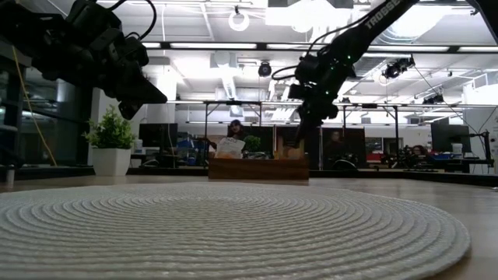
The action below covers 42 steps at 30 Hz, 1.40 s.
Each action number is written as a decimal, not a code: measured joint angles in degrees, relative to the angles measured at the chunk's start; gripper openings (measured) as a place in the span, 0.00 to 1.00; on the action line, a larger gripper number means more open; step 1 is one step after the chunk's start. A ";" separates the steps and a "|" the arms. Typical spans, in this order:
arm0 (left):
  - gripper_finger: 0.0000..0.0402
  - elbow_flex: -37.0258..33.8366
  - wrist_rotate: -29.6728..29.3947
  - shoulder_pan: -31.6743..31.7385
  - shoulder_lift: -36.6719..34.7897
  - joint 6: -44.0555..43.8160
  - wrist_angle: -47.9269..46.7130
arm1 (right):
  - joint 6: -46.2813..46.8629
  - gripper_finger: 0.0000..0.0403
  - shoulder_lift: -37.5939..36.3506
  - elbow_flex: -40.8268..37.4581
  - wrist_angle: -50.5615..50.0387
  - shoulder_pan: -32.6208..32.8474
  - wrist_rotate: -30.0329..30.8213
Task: Pick & Place Tea
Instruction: Put the yellow tea bag into the right section of the wooden organizer, then put the blue tea bag into the middle section of the wooden organizer
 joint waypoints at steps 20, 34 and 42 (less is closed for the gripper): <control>0.00 0.00 0.00 0.01 -0.01 0.00 0.00 | 0.15 0.00 0.00 -0.21 3.03 1.67 4.79; 0.00 0.00 0.01 0.01 -0.01 0.00 0.00 | 0.56 0.29 0.00 -0.12 3.11 1.67 6.45; 0.00 0.00 -0.01 -0.01 -0.01 0.00 0.00 | 5.70 0.41 -1.75 3.87 -3.51 1.67 9.81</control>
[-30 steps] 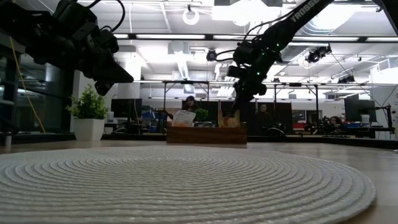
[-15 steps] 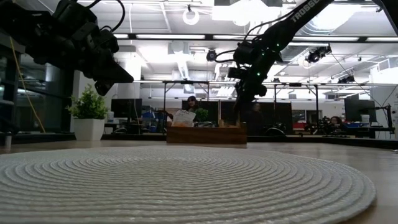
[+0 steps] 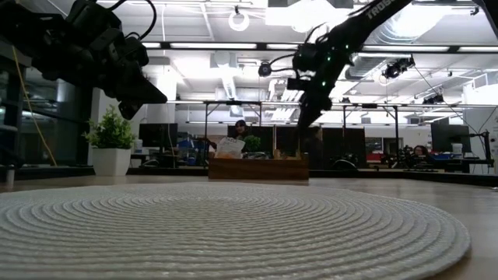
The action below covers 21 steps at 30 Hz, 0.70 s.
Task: Pick & Place Tea
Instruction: Put the blue tea bag into the middle section of the wooden organizer
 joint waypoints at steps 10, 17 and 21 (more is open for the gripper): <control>0.00 0.00 0.01 0.00 0.02 0.00 0.00 | 6.66 0.46 -11.36 0.59 -21.42 0.02 -4.02; 0.00 0.00 0.00 0.02 0.02 0.00 -0.02 | 11.53 0.46 -20.73 -5.81 -30.98 3.83 -5.31; 0.00 0.01 0.02 0.01 0.02 0.00 -0.01 | 18.96 0.46 -27.40 -14.01 -31.84 6.96 -6.85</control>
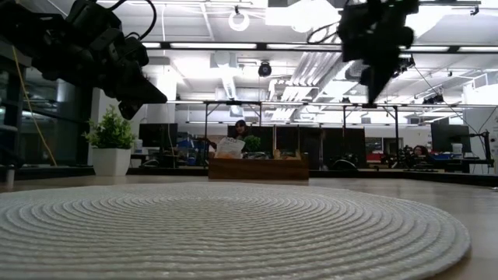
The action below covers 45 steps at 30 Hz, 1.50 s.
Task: Pick & Place Tea
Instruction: Put the blue tea bag into the middle section of the wooden organizer
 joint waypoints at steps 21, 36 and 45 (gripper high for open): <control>0.00 -0.01 -0.01 0.00 -0.01 0.00 0.01 | 44.84 0.46 -22.63 -27.39 -1.80 33.48 -7.67; 0.00 -0.01 0.00 -0.01 -0.01 0.00 0.03 | 65.33 0.46 -17.90 -27.50 16.84 56.09 3.10; 0.00 -0.01 0.00 0.00 0.00 0.00 0.01 | 75.70 0.46 -6.77 -27.50 14.15 63.75 9.83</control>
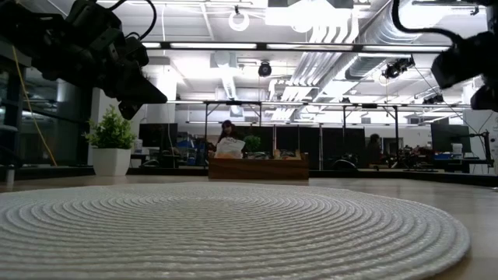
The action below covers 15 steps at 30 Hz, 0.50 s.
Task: Pick & Place Tea
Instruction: Put the blue tea bag into the middle section of the wooden organizer
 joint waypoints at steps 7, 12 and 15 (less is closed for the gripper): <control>0.00 0.00 -0.02 -0.01 -0.01 0.00 0.00 | 5.68 0.46 9.68 0.02 -1.56 2.92 -0.14; 0.00 0.00 0.00 -0.01 0.00 0.00 0.00 | 9.63 0.46 14.38 0.02 -2.81 2.98 -1.93; 0.00 0.00 0.00 -0.01 -0.02 0.00 -0.01 | 11.27 0.46 15.22 0.02 -2.95 2.99 -1.84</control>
